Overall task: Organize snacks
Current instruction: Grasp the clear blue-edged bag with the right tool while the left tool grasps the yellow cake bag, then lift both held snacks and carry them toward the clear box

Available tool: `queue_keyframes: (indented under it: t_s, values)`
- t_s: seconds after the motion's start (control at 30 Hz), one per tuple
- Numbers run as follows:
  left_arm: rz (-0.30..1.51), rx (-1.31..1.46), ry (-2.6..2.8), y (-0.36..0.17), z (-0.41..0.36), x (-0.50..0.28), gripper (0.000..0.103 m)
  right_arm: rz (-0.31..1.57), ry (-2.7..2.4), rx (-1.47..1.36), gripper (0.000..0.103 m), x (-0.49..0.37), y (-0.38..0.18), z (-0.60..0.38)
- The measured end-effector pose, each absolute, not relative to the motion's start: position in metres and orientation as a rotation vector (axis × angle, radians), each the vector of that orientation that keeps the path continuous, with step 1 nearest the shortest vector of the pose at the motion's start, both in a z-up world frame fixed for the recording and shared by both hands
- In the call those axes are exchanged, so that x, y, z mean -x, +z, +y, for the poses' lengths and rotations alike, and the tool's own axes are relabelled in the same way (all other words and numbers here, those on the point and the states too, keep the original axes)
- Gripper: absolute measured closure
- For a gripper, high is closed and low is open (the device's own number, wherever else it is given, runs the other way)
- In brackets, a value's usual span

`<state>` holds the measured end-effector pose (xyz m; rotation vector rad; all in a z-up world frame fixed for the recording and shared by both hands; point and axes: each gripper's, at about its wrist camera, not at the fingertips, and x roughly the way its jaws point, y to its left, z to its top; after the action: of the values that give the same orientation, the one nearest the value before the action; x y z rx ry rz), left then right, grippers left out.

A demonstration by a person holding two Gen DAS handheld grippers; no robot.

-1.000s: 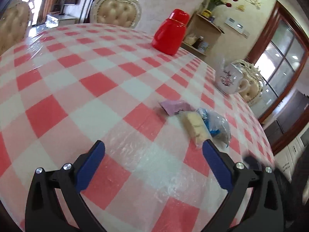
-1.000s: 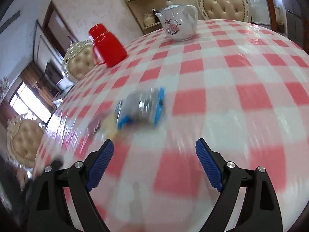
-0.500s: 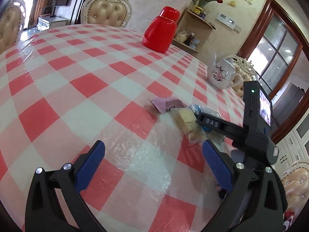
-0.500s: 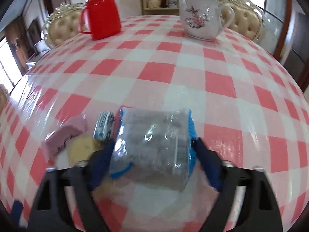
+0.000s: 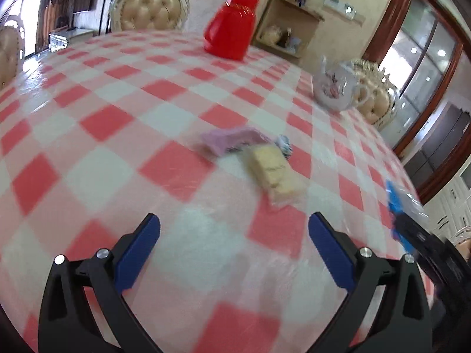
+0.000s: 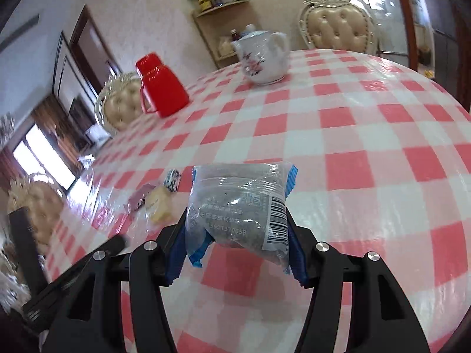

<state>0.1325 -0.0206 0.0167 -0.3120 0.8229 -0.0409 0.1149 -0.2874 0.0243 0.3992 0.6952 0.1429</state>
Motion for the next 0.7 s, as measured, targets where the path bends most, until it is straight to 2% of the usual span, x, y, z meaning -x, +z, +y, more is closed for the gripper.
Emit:
queue_keyframes:
  t_s: [0.2, 0.27, 0.37, 0.4, 0.43, 0.53, 0.7]
  values:
    - [0.848, 0.242, 0.018, 0.013, -0.068, -0.186, 0.002, 0.699, 0.154, -0.432, 0.046, -0.115, 0.024, -0.291]
    - [0.889, 0.217, 0.012, 0.009, -0.077, -0.198, 0.009, 0.697, 0.164, -0.439, 0.046, -0.115, 0.025, -0.291]
    - [0.901, 0.17, 0.004, 0.006, -0.082, -0.204, 0.026, 0.682, 0.173, -0.443, 0.046, -0.112, 0.028, -0.291]
    - [0.897, 0.151, -0.005, 0.007, -0.082, -0.203, 0.051, 0.678, 0.17, -0.445, 0.046, -0.112, 0.028, -0.291]
    - [0.895, 0.13, -0.034, 0.006, -0.081, -0.202, 0.064, 0.679, 0.167, -0.446, 0.046, -0.112, 0.027, -0.292]
    - [0.897, 0.136, -0.085, 0.007, -0.074, -0.188, 0.068, 0.704, 0.147, -0.447, 0.046, -0.116, 0.019, -0.292]
    - [0.881, 0.176, -0.1, 0.011, -0.056, -0.158, 0.068, 0.712, 0.125, -0.442, 0.046, -0.117, 0.014, -0.292]
